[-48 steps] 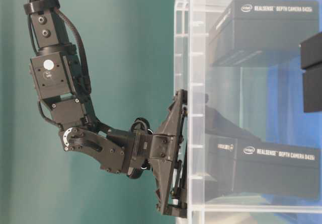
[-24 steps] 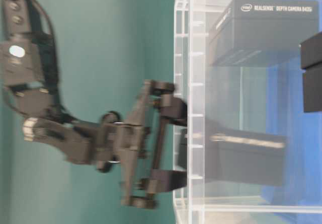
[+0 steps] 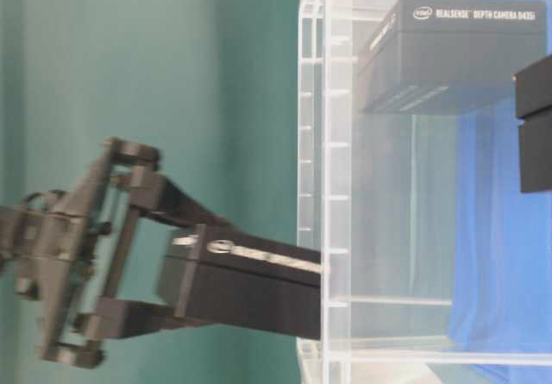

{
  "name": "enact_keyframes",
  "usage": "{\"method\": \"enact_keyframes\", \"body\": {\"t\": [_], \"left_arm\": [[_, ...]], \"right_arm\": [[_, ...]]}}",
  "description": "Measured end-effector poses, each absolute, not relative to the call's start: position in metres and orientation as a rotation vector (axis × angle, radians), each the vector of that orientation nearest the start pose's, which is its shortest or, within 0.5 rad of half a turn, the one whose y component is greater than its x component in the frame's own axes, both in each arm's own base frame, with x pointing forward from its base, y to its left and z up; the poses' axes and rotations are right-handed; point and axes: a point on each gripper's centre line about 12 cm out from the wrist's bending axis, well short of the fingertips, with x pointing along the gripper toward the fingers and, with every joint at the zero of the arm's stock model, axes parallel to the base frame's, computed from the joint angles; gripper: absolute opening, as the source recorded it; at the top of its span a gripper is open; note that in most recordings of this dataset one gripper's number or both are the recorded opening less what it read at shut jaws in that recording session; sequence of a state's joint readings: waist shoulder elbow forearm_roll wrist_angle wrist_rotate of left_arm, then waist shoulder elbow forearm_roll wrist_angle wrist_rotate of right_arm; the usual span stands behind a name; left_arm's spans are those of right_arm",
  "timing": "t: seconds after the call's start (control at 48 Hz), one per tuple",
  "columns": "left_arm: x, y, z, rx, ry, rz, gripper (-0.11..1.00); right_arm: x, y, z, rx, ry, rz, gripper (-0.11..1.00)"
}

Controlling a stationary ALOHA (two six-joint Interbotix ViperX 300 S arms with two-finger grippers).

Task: Take the box out of the case with the right arm.
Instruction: 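Lift the held left box up out of the bin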

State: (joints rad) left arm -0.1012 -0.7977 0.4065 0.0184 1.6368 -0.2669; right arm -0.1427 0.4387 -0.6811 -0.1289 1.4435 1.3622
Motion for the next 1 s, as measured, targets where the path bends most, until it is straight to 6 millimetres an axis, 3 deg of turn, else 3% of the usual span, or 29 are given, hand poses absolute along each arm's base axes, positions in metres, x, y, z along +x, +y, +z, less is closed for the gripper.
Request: {"method": "enact_keyframes", "body": {"t": [0.25, 1.0], "left_arm": [[0.141, -0.012, 0.382, -0.157, 1.243, 0.094, 0.0], [0.142, -0.012, 0.381, -0.16, 1.245, 0.096, 0.0]], "right_arm": [[0.502, -0.091, 0.365, 1.16, 0.8, -1.007, 0.69], [0.502, -0.089, 0.366, 1.153, 0.804, -1.006, 0.69]]}}
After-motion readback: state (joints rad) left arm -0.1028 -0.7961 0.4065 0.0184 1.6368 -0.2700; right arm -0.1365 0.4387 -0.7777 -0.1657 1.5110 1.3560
